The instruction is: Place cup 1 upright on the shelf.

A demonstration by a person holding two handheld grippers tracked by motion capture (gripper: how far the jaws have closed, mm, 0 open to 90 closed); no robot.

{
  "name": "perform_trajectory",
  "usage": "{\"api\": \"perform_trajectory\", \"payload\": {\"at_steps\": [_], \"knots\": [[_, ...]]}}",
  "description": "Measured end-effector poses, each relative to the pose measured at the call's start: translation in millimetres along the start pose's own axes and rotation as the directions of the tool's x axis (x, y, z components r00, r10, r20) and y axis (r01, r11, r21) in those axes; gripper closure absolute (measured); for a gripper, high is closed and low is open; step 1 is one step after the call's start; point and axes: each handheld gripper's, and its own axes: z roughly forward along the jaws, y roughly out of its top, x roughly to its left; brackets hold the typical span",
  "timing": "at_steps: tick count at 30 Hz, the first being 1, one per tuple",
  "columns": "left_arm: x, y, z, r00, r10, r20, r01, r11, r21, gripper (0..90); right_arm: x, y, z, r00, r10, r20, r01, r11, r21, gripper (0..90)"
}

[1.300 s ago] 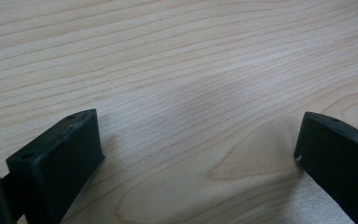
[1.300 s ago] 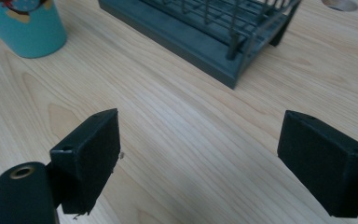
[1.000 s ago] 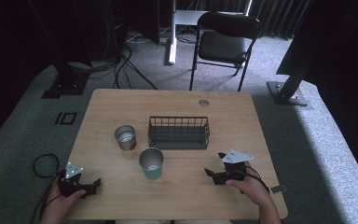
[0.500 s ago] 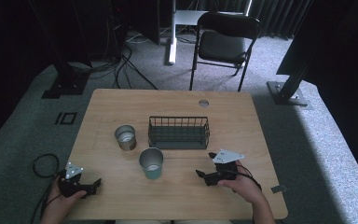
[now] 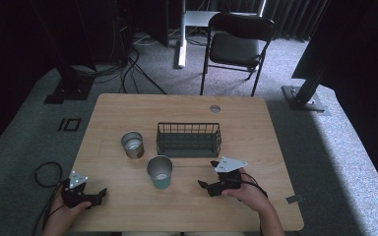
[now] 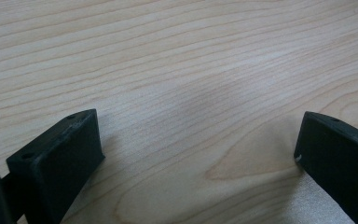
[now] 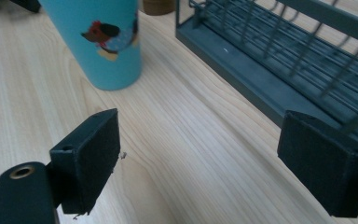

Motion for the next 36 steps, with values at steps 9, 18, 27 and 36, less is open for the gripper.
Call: {"api": "perform_trajectory", "payload": {"at_steps": [9, 18, 27, 36], "knots": [[0.0, 0.0, 0.0, 1.0, 0.0, 0.0, 0.0, 1.0, 0.0, 1.3, 9.8, 8.5, 11.7, 0.9988, -0.025, -0.043, 0.024, 1.0, -0.012, 12.8], [0.0, 0.0, 0.0, 1.0, 0.0, 0.0, 0.0, 1.0, 0.0, 1.3, 23.3, 18.3, 24.9, 0.9934, -0.051, -0.102, 0.048, 0.998, -0.034, 12.8], [0.0, 0.1, 0.0, 1.0, 0.0, 0.0, 0.0, 1.0, 0.0, 1.3, 36.0, 28.0, 37.9, 0.9862, -0.082, -0.144, 0.074, 0.996, -0.059, 12.8], [0.0, 0.1, 0.0, 1.0, 0.0, 0.0, 0.0, 1.0, 0.0, 1.3, 46.3, 39.2, 50.3, 0.9799, -0.109, -0.167, 0.095, 0.991, -0.09, 12.8]]}}
